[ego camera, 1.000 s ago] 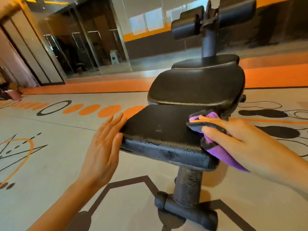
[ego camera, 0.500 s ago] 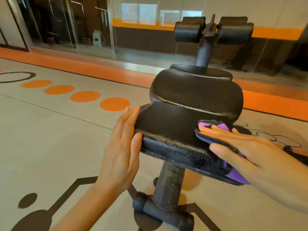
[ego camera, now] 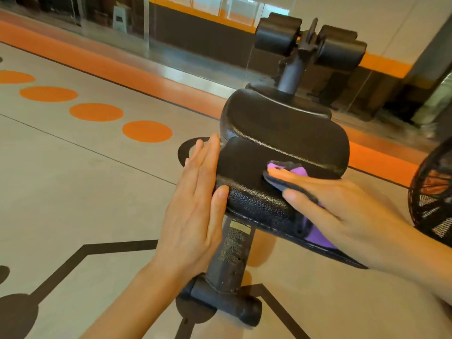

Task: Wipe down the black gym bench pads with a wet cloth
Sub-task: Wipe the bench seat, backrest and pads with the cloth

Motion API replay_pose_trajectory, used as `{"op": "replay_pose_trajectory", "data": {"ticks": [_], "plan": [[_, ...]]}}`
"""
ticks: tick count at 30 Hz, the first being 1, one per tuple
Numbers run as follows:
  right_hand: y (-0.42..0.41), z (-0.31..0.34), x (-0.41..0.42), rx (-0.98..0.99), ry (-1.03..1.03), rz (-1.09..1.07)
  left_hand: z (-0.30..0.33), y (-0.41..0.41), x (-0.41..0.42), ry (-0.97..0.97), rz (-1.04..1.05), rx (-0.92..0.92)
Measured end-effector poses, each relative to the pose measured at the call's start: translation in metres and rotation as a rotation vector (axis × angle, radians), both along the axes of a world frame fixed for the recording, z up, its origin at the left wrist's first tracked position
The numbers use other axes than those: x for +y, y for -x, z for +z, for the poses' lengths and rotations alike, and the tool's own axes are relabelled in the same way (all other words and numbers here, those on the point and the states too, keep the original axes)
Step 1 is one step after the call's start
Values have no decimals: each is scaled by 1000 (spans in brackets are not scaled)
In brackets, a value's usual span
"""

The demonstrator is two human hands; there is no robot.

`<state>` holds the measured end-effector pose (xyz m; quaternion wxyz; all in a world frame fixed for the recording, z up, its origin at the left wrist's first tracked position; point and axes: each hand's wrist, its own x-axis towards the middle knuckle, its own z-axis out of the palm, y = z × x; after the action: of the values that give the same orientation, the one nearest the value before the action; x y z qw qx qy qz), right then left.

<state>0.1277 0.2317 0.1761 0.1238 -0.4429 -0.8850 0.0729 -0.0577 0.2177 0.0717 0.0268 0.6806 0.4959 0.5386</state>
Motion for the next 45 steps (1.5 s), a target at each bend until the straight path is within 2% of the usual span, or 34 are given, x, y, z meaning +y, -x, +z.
{"op": "replay_pose_trajectory", "data": {"ticks": [4, 6, 10, 13, 17, 21, 23, 26, 28, 31, 33, 35, 37, 40, 42, 45], "plan": [[71, 4, 25, 21, -42, 164, 1, 0, -1, -9, -56, -35], [50, -3, 17, 32, -78, 208, 1, 0, -2, -9, -72, -36], [-22, -15, -27, -75, -121, 101, 1, 6, -4, 12, -93, -26], [16, -8, -14, -50, -142, 4, 2, 14, -5, 4, -131, 10], [72, -7, -1, -43, -249, 106, -3, 18, -3, 35, -153, -71], [0, -29, -43, -129, -558, -31, -13, 18, 1, 96, -205, -215], [-6, -36, -47, -164, -633, -67, -17, 20, 2, 110, -250, -264], [49, -45, -24, -187, -749, -22, -22, 24, 3, 132, -304, -317], [76, -54, -16, -274, -812, 59, -22, 24, 3, 136, -305, -355], [39, -61, -21, -419, -880, 144, -21, 21, 3, 134, -320, -376], [5, -62, -35, -472, -893, 114, -20, 18, 3, 134, -328, -391], [6, -64, -37, -465, -908, 53, -19, 17, 3, 119, -334, -402], [44, -67, -25, -389, -926, 26, -22, 17, 4, 115, -348, -405], [81, -63, -14, -405, -937, 102, -29, 24, 6, 155, -315, -390], [51, -63, -17, -507, -950, 137, -27, 24, 4, 141, -320, -358], [-12, -61, -37, -547, -963, 108, -16, 21, -2, 67, -276, -315]]}}
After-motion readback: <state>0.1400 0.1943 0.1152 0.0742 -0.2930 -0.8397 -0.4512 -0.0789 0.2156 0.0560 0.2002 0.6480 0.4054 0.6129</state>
